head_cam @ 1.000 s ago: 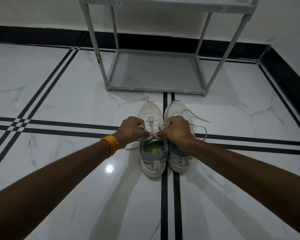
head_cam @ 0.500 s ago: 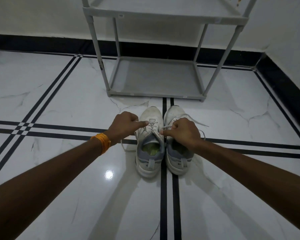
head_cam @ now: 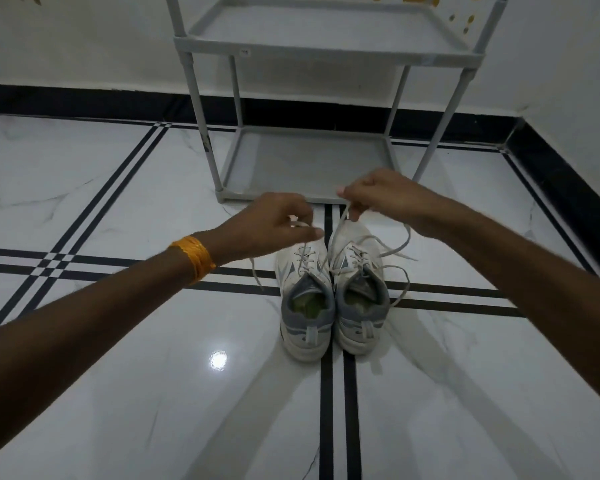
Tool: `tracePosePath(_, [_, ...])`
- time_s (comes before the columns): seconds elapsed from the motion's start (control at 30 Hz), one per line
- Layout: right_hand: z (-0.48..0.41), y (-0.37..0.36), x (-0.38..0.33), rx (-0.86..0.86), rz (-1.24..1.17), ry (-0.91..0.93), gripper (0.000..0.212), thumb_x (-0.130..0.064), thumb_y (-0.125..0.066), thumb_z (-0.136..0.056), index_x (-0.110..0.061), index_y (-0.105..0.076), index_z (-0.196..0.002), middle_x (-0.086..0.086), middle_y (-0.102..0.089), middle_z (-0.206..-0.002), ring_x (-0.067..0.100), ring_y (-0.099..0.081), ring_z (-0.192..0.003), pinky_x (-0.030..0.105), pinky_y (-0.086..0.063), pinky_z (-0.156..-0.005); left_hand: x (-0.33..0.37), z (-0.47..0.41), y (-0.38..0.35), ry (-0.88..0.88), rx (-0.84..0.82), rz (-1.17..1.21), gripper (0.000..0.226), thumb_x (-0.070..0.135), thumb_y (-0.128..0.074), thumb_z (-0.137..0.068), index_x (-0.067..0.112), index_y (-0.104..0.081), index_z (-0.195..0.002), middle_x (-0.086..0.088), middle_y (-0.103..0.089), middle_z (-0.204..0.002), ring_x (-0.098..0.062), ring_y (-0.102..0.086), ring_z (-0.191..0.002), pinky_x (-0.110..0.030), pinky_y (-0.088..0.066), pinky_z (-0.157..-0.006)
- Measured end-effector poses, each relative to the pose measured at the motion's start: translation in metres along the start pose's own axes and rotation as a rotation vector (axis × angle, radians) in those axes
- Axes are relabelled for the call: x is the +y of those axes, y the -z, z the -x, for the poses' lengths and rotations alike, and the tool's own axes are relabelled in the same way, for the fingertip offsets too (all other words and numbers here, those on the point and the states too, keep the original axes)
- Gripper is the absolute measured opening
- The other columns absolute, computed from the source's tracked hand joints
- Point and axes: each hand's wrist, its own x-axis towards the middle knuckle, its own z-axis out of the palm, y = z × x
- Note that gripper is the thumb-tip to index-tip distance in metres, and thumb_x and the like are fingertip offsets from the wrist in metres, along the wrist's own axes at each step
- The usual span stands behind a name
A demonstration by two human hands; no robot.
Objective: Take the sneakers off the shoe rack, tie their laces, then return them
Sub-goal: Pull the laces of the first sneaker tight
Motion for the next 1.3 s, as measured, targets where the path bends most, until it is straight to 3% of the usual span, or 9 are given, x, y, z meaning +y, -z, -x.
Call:
tracePosePath(0.13, [-0.008,0.011,-0.019,0.01,0.01,0.107,0.037,-0.033,-0.054,-0.096,-0.016,-0.054,-0.063,0.002,-0.059,-0.059,0.021,-0.06,-0.064,0.04,-0.05,-0.075,0.019,-0.02,-0.008,-0.336,-0.148,-0.497,0.028,0.037,-0.062,-0.091,0.031,-0.047,-0.067,-0.003,-0.063,-0.121,-0.017,-0.062,-0.082,-0.034,-0.051,-0.068])
tracePosePath(0.27, [-0.011,0.014,-0.027,0.086,0.091,0.153,0.031,-0.03,-0.052,-0.098,-0.014,-0.06,-0.072,0.003,-0.063,-0.069,0.016,-0.059,-0.066,0.035,-0.048,-0.074,0.021,-0.036,0.004,-0.269,-0.085,-0.859,0.027,0.036,-0.053,-0.095,0.012,-0.066,-0.093,-0.003,-0.064,-0.097,-0.017,-0.057,-0.067,-0.029,-0.048,-0.059])
tracePosePath(0.33, [-0.014,0.016,-0.017,0.206,0.285,0.139,0.016,-0.022,-0.055,-0.095,-0.011,-0.065,-0.09,0.005,-0.066,-0.089,0.015,-0.06,-0.079,0.029,-0.047,-0.074,0.025,-0.041,0.011,-0.085,-0.105,-0.751,0.03,0.039,-0.055,-0.094,0.012,-0.068,-0.086,0.0,-0.058,-0.07,-0.016,-0.053,-0.057,-0.026,-0.042,-0.054])
tracePosePath(0.43, [-0.011,0.013,-0.002,0.26,0.479,0.109,0.031,-0.012,-0.067,-0.081,-0.017,-0.065,-0.112,0.004,-0.063,-0.107,0.018,-0.058,-0.098,0.034,-0.049,-0.082,0.03,-0.046,0.015,0.259,-0.151,-0.012,0.036,0.035,-0.058,-0.093,0.014,-0.057,-0.064,0.003,-0.046,-0.054,-0.012,-0.04,-0.046,-0.022,-0.032,-0.048])
tracePosePath(0.53, [-0.003,-0.008,-0.004,0.069,0.246,0.126,0.019,-0.021,-0.075,-0.079,-0.013,-0.071,-0.096,0.007,-0.068,-0.087,0.013,-0.058,-0.073,0.031,-0.047,-0.067,0.032,-0.045,0.016,0.387,-0.135,0.337,0.026,0.027,-0.055,-0.091,0.011,-0.058,-0.07,0.001,-0.047,-0.058,-0.011,-0.041,-0.049,-0.023,-0.033,-0.049])
tracePosePath(0.77, [0.002,-0.01,-0.008,0.17,-0.061,0.094,0.025,-0.021,-0.059,-0.093,0.0,-0.066,-0.081,0.001,-0.057,-0.061,0.009,-0.049,-0.052,0.023,-0.037,-0.052,0.023,-0.036,0.027,0.382,-0.088,0.567,0.027,0.025,-0.05,-0.089,0.006,-0.069,-0.09,-0.003,-0.058,-0.076,-0.013,-0.053,-0.066,-0.026,-0.046,-0.065])
tracePosePath(0.9, [0.011,0.011,-0.041,0.218,-0.337,0.121,0.022,-0.019,-0.053,-0.096,-0.011,-0.064,-0.078,0.002,-0.056,-0.061,0.01,-0.049,-0.05,0.02,-0.038,-0.047,0.019,-0.031,0.024,0.332,-0.109,0.355,0.02,0.016,-0.069,-0.082,0.008,-0.069,-0.1,-0.005,-0.068,-0.099,-0.016,-0.062,-0.091,-0.029,-0.052,-0.081])
tracePosePath(1.07, [0.005,0.018,-0.072,0.182,-0.582,0.193,0.024,-0.023,-0.05,-0.098,-0.013,-0.062,-0.08,0.0,-0.059,-0.064,0.011,-0.054,-0.055,0.02,-0.045,-0.05,0.023,-0.034,-0.017,0.134,0.22,-0.018,0.024,-0.002,-0.073,-0.066,0.011,-0.067,-0.086,-0.005,-0.065,-0.079,-0.019,-0.061,-0.071,-0.034,-0.055,-0.062])
tracePosePath(1.3, [-0.017,0.014,-0.038,0.27,-1.049,-0.097,0.025,-0.018,-0.047,-0.1,-0.007,-0.063,-0.083,0.004,-0.062,-0.069,0.012,-0.06,-0.061,0.02,-0.054,-0.057,0.02,-0.029,-0.02,-0.223,0.576,-0.39,0.021,0.008,-0.068,-0.082,0.005,-0.05,-0.093,-0.008,-0.058,-0.073,-0.023,-0.053,-0.061,-0.036,-0.048,-0.055])
